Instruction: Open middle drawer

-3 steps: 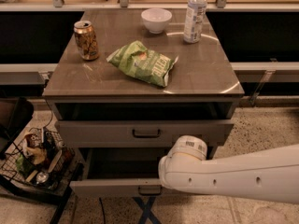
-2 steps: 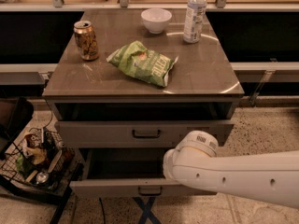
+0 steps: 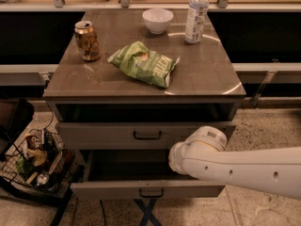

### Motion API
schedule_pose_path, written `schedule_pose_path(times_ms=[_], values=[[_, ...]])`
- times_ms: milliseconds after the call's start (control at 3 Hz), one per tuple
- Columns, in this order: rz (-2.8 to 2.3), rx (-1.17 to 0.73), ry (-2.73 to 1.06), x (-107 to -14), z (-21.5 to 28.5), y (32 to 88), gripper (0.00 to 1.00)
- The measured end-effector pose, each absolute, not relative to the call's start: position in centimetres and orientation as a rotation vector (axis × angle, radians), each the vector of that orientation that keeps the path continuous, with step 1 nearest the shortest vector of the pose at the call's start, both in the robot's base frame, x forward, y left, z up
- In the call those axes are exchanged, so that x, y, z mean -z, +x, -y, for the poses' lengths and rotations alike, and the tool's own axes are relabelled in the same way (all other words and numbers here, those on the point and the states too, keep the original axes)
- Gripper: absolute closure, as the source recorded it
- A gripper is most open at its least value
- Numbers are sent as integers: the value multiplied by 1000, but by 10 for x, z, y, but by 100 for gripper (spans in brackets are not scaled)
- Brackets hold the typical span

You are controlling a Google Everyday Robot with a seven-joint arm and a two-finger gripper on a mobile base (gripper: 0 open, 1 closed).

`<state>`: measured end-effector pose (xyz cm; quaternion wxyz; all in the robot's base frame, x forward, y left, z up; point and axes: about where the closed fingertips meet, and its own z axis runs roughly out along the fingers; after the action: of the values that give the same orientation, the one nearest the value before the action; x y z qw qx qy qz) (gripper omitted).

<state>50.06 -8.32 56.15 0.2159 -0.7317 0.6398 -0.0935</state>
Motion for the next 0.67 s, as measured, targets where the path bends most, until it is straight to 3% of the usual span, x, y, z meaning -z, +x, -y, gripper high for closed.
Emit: schedule_pose_path(times_ms=[667], values=[[-1781, 252, -2057, -529, 91, 525, 100]])
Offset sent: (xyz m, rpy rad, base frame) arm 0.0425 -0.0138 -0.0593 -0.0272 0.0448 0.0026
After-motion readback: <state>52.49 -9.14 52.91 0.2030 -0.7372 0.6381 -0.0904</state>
